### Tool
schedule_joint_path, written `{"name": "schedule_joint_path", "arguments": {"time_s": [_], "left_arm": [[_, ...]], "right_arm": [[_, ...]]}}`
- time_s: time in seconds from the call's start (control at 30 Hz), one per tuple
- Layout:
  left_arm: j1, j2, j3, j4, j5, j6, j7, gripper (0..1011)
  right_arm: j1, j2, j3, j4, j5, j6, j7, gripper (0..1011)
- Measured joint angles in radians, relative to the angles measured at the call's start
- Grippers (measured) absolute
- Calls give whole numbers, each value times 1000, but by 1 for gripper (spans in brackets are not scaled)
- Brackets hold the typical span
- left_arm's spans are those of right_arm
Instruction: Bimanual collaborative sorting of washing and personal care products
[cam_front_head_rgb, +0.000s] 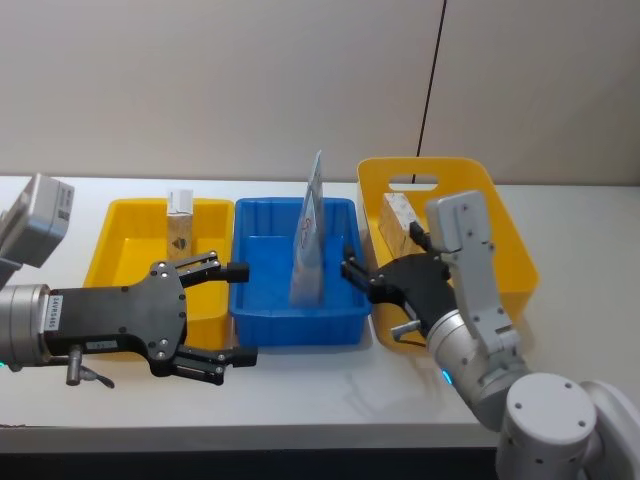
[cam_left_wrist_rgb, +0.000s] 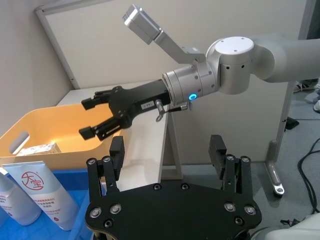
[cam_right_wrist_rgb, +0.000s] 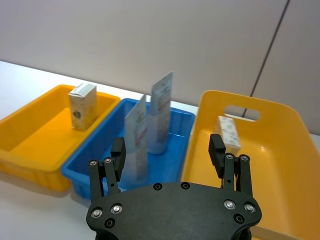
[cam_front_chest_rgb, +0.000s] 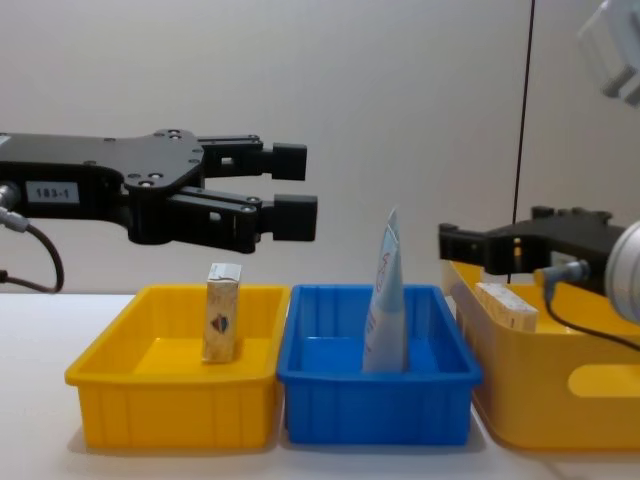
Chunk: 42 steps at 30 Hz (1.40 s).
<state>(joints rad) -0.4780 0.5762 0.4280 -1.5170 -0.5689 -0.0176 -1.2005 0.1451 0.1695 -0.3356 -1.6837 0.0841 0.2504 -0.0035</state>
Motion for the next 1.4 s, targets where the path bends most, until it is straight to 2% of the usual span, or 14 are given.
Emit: {"name": "schedule_joint_path", "arguments": {"time_s": [0.53,0.87,1.4], "left_arm": [[0,0,0,0,0,0,0,1001],[0,0,0,0,0,0,0,1001],[0,0,0,0,0,0,0,1001]], "right_arm": [[51,-40,-46,95,-32,-38,24,1003],[106,-67,-58,199,-68,-64,18,1004],[230,-128,-72,407,-114,-115,2,1003]]}}
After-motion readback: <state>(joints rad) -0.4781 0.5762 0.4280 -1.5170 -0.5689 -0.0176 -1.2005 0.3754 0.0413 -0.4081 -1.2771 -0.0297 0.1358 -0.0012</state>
